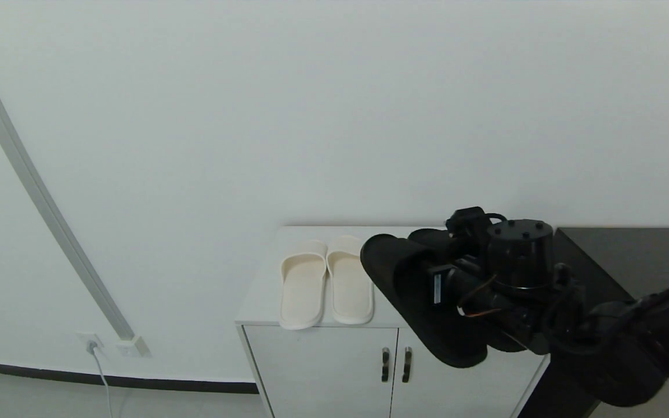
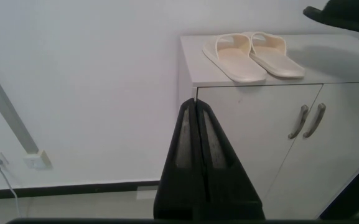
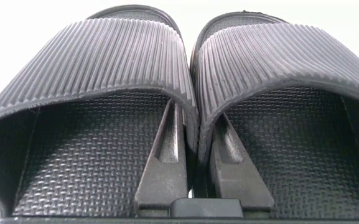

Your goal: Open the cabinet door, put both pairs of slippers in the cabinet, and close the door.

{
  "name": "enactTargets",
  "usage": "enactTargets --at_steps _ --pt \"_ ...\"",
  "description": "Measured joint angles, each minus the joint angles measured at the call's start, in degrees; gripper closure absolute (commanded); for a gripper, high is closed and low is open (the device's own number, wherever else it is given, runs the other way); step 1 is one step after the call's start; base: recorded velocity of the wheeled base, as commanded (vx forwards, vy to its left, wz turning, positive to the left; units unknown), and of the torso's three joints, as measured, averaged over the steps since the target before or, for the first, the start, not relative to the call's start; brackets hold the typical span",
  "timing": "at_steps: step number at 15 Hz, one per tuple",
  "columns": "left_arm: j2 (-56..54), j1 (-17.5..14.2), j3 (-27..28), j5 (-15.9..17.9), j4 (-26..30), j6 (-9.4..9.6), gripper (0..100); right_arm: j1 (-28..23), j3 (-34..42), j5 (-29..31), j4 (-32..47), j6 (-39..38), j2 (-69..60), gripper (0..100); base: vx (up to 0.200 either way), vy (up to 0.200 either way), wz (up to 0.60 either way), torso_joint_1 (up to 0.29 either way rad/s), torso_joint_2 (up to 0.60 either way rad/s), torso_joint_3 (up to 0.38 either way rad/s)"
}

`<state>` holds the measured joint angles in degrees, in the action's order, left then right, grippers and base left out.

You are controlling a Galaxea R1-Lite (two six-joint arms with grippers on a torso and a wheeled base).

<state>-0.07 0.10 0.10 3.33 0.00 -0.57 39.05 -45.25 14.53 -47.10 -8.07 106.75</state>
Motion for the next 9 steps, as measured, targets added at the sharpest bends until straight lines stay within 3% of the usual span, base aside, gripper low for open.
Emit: enactTargets --at_steps 5,9 --pt "0.0 0.0 0.0 0.0 0.0 0.00 100 1.7 11.5 -12.4 0.2 3.0 -11.4 100 0.000 0.000 0.00 0.000 0.00 0.000" --pt "0.0 0.0 0.0 0.0 0.0 -0.07 100 3.3 15.6 -15.1 0.4 4.3 -15.3 100 0.000 0.000 0.00 0.000 0.00 0.000"
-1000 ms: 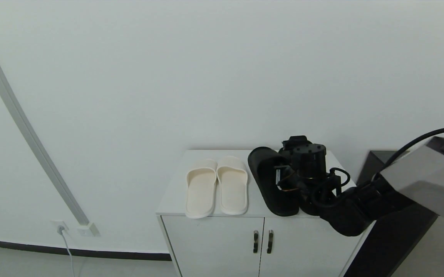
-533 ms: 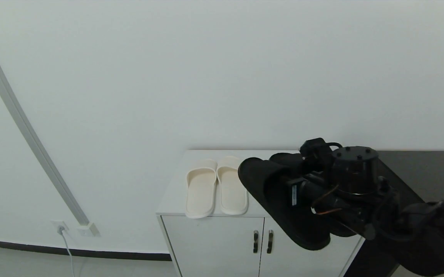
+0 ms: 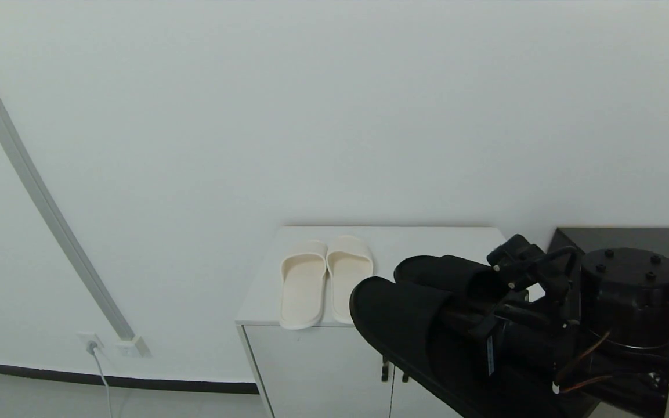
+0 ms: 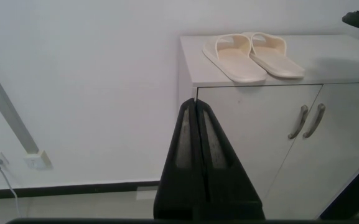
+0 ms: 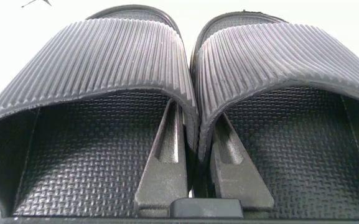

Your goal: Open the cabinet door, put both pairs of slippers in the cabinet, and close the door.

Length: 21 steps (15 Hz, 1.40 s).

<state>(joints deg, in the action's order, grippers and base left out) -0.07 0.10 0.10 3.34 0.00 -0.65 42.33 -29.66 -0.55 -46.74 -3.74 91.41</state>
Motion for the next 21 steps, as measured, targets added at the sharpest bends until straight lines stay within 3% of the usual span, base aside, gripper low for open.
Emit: enactTargets --at_steps 6,14,21 --pt "0.0 0.0 0.0 0.0 0.0 -0.01 100 0.4 0.9 0.0 0.0 -0.1 -0.2 100 0.000 0.000 0.00 0.000 0.00 0.000" --pt "0.0 0.0 0.0 0.0 0.0 -0.01 100 0.6 2.0 -0.5 -0.3 -0.3 0.1 100 -0.200 0.000 0.00 0.002 0.00 0.002" --pt "0.0 0.0 0.0 0.0 0.0 -0.04 100 0.2 3.9 -0.7 -0.5 0.0 0.0 100 0.000 0.000 0.00 0.000 0.00 0.000"
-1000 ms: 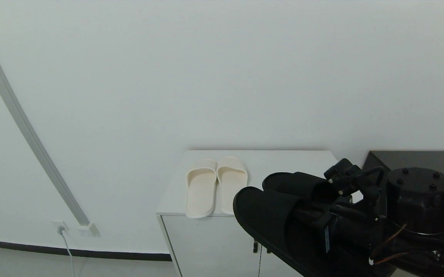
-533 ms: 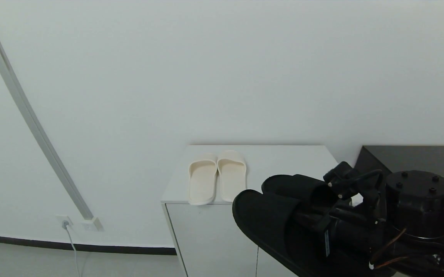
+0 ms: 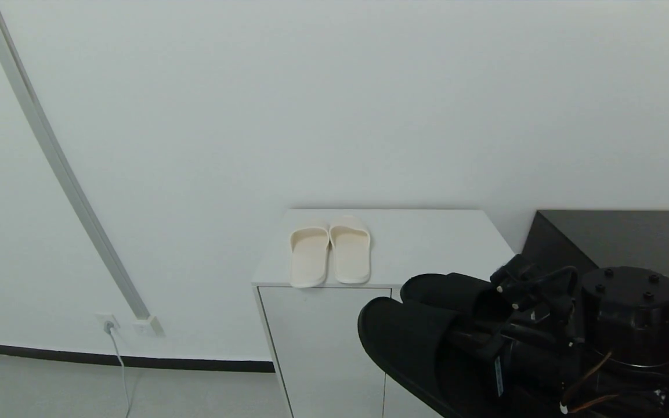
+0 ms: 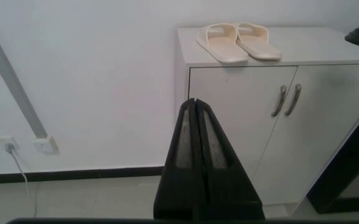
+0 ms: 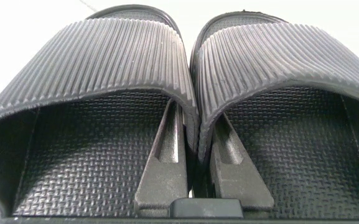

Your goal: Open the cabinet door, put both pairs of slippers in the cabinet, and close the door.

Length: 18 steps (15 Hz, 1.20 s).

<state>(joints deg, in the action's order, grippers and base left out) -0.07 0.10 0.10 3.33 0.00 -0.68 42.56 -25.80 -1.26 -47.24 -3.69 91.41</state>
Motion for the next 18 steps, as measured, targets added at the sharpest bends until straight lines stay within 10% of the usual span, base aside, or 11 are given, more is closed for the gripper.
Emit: enactTargets --at_steps 18 --pt "0.0 0.0 0.0 -0.1 0.0 0.09 100 0.5 1.0 0.0 0.1 0.4 0.5 100 0.000 0.000 0.00 -0.056 0.13 0.072"
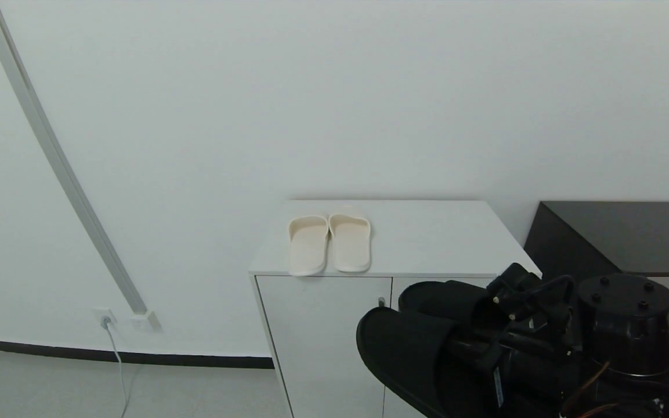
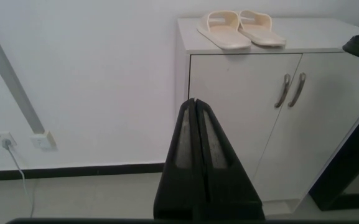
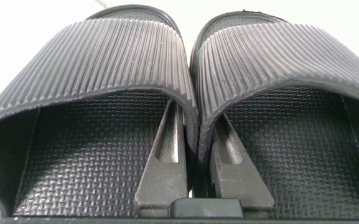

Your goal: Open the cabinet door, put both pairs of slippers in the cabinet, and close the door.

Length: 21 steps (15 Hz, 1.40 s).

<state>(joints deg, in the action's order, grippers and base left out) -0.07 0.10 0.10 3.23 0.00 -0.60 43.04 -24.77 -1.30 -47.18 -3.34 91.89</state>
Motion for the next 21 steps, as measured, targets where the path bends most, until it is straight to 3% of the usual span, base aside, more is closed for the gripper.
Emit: enactTargets --at_steps 1,21 --pt "0.0 0.0 0.0 0.0 0.0 -0.05 0 0.1 0.0 0.0 0.0 0.0 0.0 100 0.000 0.000 0.00 -0.168 0.39 0.222" --pt "0.0 0.0 0.0 0.0 0.0 0.00 0 0.4 0.9 0.0 0.0 0.5 0.1 100 0.000 0.000 0.00 -0.195 0.50 0.304"
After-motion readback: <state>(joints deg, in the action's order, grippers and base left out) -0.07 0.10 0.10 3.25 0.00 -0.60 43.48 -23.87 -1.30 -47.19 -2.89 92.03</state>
